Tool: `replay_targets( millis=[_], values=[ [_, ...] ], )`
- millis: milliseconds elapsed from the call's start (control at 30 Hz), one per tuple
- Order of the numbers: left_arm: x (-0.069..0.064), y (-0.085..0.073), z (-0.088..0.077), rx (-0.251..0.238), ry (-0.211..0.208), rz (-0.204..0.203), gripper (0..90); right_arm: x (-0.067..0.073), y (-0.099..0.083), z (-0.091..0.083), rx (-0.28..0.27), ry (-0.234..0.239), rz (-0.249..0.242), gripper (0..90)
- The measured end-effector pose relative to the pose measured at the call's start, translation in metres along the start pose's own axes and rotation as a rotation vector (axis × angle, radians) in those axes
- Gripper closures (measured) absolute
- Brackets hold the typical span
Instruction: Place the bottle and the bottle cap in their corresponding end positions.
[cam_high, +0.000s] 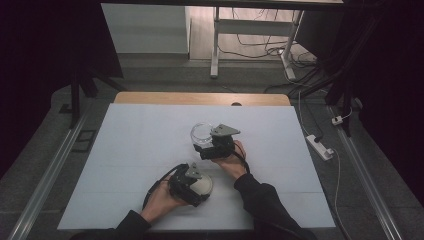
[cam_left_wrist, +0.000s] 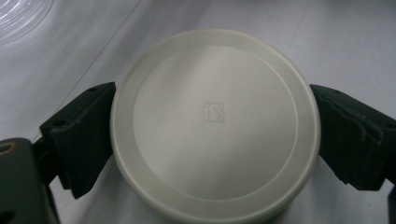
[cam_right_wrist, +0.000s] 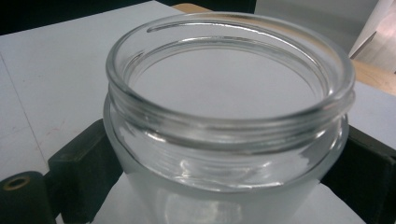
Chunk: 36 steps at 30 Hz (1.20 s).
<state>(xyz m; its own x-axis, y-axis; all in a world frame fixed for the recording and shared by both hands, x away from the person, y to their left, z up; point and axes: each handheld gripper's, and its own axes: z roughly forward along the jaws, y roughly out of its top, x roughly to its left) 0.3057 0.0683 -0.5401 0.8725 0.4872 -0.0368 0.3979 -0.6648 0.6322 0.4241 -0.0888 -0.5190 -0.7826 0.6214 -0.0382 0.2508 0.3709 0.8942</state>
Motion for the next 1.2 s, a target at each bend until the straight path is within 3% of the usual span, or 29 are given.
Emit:
replay_targets(
  millis=[300, 600, 1200],
  values=[
    [0.000, -0.001, 0.001, -0.010, -0.003, -0.006, 5.4, 0.001, 0.003, -0.001, 0.036, -0.012, 0.013, 6.0],
    [0.000, -0.003, 0.000, -0.040, -0.013, -0.026, 3.4, 0.001, 0.005, -0.002, 0.061, -0.014, -0.011, 4.9],
    [0.003, -0.011, -0.023, -0.095, -0.026, -0.055, 0.8, 0.002, 0.006, -0.016, 0.103, -0.001, 0.001, 0.4]
  ],
)
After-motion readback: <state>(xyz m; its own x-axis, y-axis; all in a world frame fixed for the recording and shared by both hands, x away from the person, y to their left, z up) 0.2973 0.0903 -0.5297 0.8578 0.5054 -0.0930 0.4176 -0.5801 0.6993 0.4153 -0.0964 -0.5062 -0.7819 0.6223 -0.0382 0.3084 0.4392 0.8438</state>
